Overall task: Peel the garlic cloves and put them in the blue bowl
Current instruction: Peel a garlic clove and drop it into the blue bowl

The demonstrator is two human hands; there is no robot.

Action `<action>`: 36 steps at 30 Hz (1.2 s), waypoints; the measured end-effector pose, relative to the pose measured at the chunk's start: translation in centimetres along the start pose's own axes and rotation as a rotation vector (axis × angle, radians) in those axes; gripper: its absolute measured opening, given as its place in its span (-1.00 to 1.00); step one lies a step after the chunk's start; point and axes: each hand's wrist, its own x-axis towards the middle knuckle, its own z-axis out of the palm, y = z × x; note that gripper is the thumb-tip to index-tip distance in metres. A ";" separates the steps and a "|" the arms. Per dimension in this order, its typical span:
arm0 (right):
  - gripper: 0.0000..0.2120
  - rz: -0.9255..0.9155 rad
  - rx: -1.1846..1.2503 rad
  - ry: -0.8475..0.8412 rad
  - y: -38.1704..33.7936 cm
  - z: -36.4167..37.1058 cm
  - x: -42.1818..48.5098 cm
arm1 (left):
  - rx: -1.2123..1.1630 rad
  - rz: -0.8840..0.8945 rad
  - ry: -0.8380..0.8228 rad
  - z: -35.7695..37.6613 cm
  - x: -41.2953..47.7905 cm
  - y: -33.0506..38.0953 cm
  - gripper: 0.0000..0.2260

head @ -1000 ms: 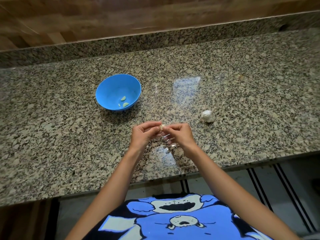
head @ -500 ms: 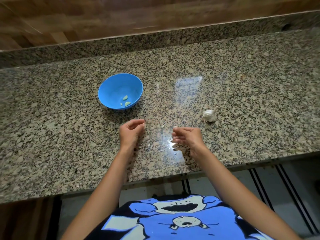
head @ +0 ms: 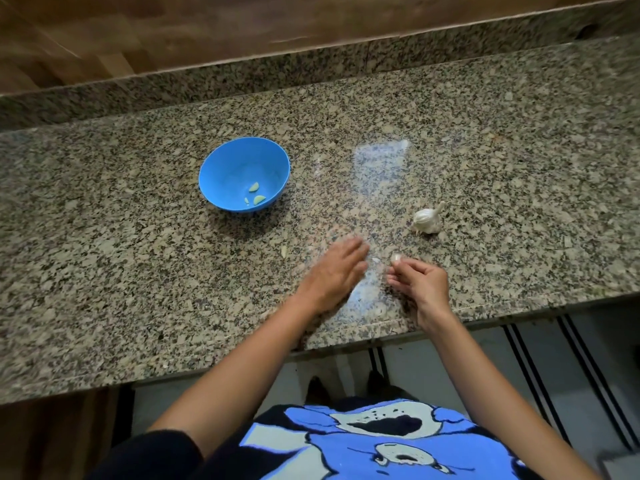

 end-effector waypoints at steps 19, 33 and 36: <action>-0.89 -0.036 -0.066 -0.050 2.4 4.5 -2.4 | 0.329 0.366 0.144 -4.0 -11.8 -8.3 -0.64; -0.84 0.261 0.345 -0.145 1.5 5.1 -2.8 | -1.109 -0.582 0.125 -6.3 -6.7 3.1 -0.87; -0.85 0.361 0.562 -0.142 1.4 4.0 -2.1 | -0.844 -0.367 0.182 -5.4 -5.6 5.9 -0.86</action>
